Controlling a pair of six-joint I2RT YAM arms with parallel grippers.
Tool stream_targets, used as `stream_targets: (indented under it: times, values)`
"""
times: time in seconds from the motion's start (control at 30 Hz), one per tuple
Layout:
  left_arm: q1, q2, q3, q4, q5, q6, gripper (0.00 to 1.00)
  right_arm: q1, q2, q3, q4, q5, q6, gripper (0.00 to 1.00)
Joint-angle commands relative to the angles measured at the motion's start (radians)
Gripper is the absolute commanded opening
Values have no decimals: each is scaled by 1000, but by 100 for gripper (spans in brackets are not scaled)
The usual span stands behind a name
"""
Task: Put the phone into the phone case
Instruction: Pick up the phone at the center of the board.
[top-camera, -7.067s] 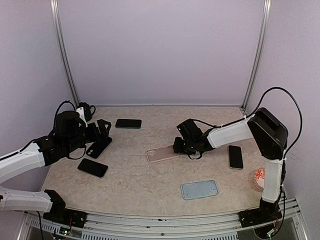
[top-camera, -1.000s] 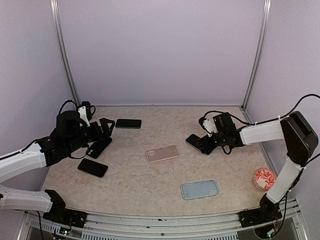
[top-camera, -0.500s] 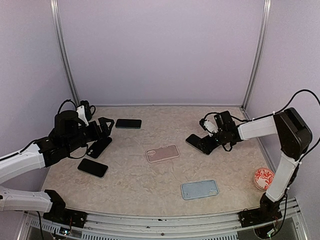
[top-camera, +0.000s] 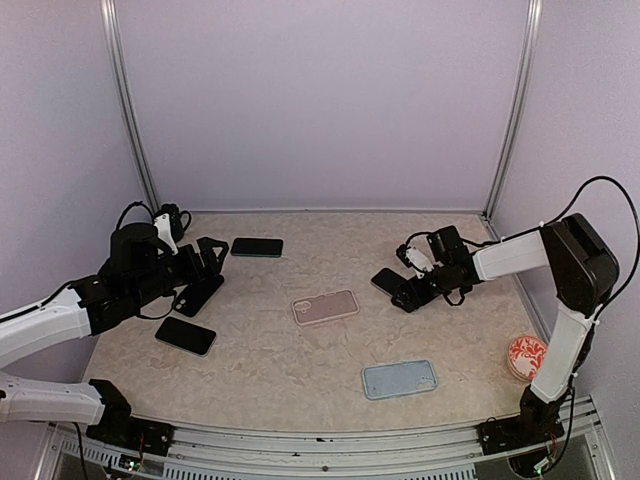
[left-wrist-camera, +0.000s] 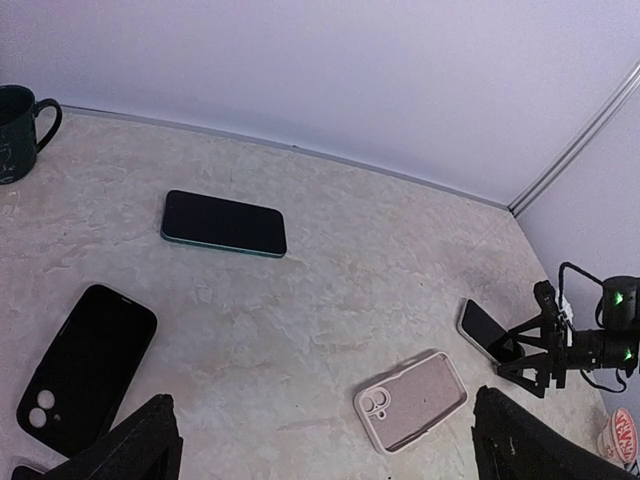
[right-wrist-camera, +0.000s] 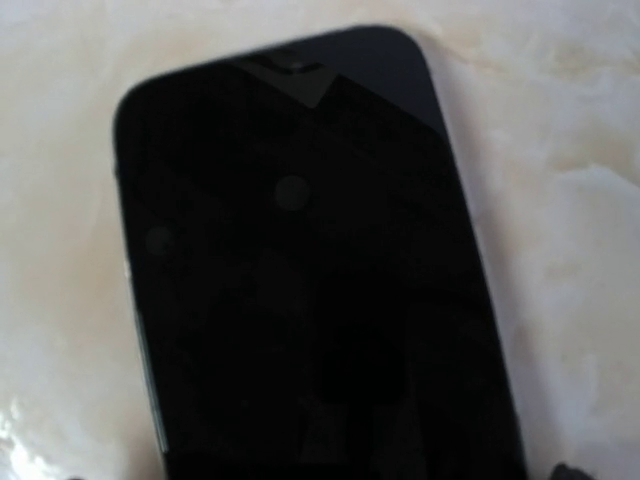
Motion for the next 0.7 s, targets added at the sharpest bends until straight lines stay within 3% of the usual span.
stream_targets:
  times: [0.0,0.23,0.67]
  values:
    - [-8,2,-12,2,8,-2,99,-7,17,17,-31,-13,7,99]
    - [-8,0,-18,5,5,-2,99,12,8,-5,-42,52,17,99]
    - [-8,0,-18,10,1,-7,99,72,41,-11,-83,152,24,79]
